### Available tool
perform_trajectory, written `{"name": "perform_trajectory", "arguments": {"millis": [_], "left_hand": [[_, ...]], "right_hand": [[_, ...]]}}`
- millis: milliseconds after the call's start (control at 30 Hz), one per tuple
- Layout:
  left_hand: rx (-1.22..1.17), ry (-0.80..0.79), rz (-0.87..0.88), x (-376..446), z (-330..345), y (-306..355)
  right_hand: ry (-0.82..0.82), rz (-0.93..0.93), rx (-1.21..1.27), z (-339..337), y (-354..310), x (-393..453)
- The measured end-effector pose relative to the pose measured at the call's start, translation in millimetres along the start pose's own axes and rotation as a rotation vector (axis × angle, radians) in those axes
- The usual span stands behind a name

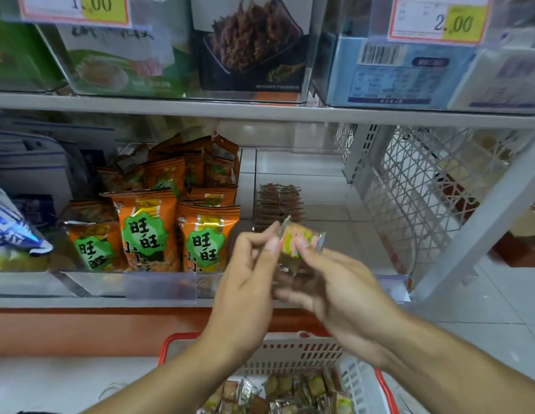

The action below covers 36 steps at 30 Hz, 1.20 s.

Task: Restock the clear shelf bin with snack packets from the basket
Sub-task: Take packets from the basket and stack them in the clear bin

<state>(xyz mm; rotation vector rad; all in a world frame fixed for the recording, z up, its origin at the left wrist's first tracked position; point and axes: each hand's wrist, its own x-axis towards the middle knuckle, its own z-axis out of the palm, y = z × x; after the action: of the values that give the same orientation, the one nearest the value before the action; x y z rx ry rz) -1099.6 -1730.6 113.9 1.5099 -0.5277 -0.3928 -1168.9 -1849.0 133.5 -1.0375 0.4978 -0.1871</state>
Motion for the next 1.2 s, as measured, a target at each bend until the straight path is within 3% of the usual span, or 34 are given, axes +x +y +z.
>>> {"name": "perform_trajectory", "arguments": {"millis": [67,200,333,567,700,800,933,1200], "left_hand": [[0.231,-0.058,0.058,7,3,0],[0.693,-0.297,0.184,20,11,-6],[0.993,-0.463,0.243,32,16,-18],[1.313,-0.525,0.308,36,33,-31],[1.323,-0.526,0.323,36,34,-31],[1.326,-0.525,0.336,35,34,-32],[1.314,-0.526,0.344,35,34,-35],[1.285,-0.497,0.399,35,33,-39]], "right_hand": [[0.065,-0.154,-0.107,-10,-18,13],[0.342,-0.455,-0.759,-37,-43,53],[0.412,-0.355,-1.23,-66,-49,109],[0.369,-0.204,-1.48,-96,-50,198],[0.368,-0.255,-1.438,-91,-47,226],[0.429,-0.228,-1.173,-90,-42,236],[0.588,-0.199,-0.998,-90,-35,241],[0.72,-0.117,-0.925,-80,-33,249]]}}
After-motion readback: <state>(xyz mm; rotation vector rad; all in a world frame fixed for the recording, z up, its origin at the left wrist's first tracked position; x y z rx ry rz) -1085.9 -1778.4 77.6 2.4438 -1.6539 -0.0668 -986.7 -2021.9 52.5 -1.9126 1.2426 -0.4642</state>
